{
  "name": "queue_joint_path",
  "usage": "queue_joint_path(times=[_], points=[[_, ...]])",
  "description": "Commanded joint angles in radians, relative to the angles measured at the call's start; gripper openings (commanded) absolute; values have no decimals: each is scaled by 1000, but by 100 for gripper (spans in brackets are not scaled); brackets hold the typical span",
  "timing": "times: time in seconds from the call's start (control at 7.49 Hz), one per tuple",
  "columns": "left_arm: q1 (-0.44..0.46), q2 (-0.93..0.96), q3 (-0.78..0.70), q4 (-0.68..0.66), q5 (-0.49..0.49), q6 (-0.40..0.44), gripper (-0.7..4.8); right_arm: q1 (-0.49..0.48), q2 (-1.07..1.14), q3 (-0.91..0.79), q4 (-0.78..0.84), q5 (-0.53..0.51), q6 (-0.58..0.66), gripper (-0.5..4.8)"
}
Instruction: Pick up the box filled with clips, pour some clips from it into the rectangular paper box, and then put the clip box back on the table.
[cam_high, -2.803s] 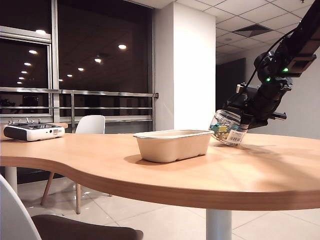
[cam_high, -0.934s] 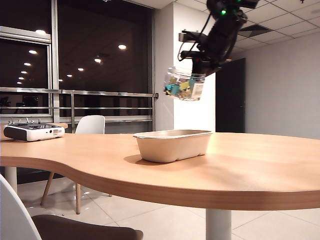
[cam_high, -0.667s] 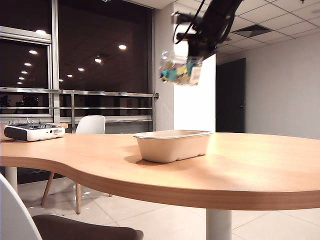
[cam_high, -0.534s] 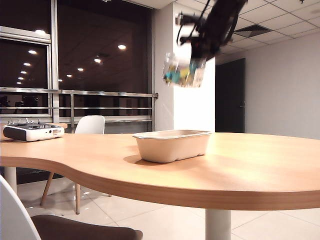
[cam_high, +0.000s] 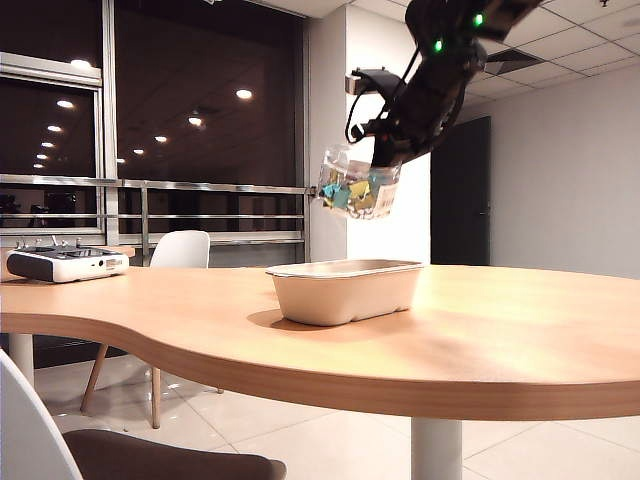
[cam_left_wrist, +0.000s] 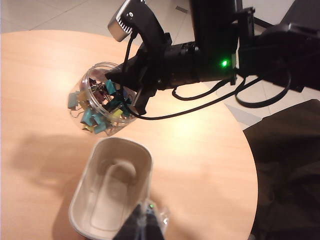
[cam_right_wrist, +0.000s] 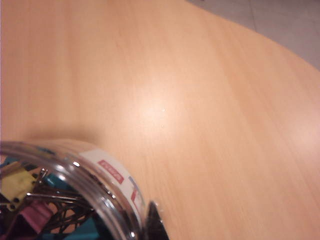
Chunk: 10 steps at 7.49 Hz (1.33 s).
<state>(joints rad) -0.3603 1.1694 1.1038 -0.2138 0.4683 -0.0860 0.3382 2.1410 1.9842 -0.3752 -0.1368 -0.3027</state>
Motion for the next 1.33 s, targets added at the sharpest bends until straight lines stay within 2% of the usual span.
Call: queue_joint_path(times=[0.13,0.27,0.4,0.53,0.8,0.93,1.07,1.33], points=[[0,-3,3,12,3,4,-6,0,-18,-24,84,-34,-7,-5],[0,-3,3,12,-4,4,-6,-37,-29,-99,175,-107,-34,-5],[0,-3,3,12,-5,4,-6,-34,-50,-132,183,-130,-69,-5],[0,-3,3,13,-5,4,-6,-35,-54,-162,223,-140,-69,-5],[0,-3,3,11,-4,4,-6,-34,-117,-336,390,-143,-125,-5],[0,-3,3,11,-5,4,-6,-24,-139,-393,439,-74,-175,-5],[0,-3,3,12,-5,4,-6,-7,-140,-410,486,-51,-199,-5],[0,-3,3,13,-4,4,-6,59,-139,-410,509,78,-325,-5]])
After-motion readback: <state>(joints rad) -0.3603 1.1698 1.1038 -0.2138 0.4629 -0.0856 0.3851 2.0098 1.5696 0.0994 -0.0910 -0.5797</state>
